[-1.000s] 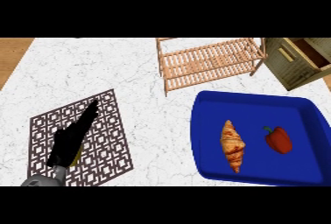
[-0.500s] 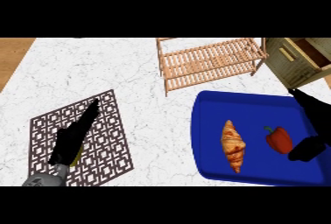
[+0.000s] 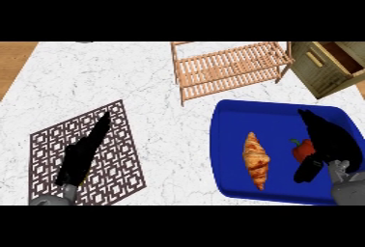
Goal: Pick the bell pepper from the tray and place it in the tiered shelf
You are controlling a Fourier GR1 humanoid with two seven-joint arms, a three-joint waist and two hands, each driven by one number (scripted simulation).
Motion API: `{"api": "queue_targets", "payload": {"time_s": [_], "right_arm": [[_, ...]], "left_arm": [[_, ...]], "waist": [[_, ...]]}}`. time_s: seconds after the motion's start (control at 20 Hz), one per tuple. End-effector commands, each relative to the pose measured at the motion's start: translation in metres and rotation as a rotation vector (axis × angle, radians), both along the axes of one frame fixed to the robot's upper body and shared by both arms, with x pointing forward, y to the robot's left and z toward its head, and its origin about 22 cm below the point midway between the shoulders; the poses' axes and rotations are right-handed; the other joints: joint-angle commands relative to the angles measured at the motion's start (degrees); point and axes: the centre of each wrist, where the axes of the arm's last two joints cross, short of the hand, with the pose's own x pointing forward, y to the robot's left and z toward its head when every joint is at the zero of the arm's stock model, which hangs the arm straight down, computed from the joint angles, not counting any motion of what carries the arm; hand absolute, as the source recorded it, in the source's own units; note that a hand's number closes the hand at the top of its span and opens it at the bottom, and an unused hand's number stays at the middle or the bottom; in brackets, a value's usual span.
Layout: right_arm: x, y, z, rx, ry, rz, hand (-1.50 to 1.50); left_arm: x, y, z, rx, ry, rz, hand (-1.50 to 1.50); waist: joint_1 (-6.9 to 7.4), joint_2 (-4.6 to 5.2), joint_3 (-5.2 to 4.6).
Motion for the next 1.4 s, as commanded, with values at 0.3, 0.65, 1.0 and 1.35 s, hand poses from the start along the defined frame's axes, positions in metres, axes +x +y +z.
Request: {"api": "queue_targets", "payload": {"time_s": [0.3, 0.65, 1.0, 1.35], "right_arm": [[-0.005, -0.018, -0.013, -0.124, -0.011, -0.040, -1.50], [-0.004, -0.022, -0.038, -0.139, 0.021, -0.041, -1.50], [0.004, -0.023, -0.060, -0.161, 0.036, -0.033, -1.50], [0.011, -0.048, -0.074, -0.164, 0.049, -0.026, -1.50]], "left_arm": [[-0.020, 0.014, 0.006, 0.006, 0.035, 0.002, 0.00], [-0.012, 0.018, -0.002, 0.000, 0.055, 0.014, 0.00], [0.008, 0.010, -0.021, -0.035, 0.052, 0.015, 0.00], [-0.005, 0.009, -0.005, 0.005, 0.054, 0.022, 0.00]], "waist": [[0.02, 0.15, -0.27], [-0.01, 0.24, -0.28], [-0.24, 0.32, -0.29], [-0.04, 0.24, -0.28]]}}
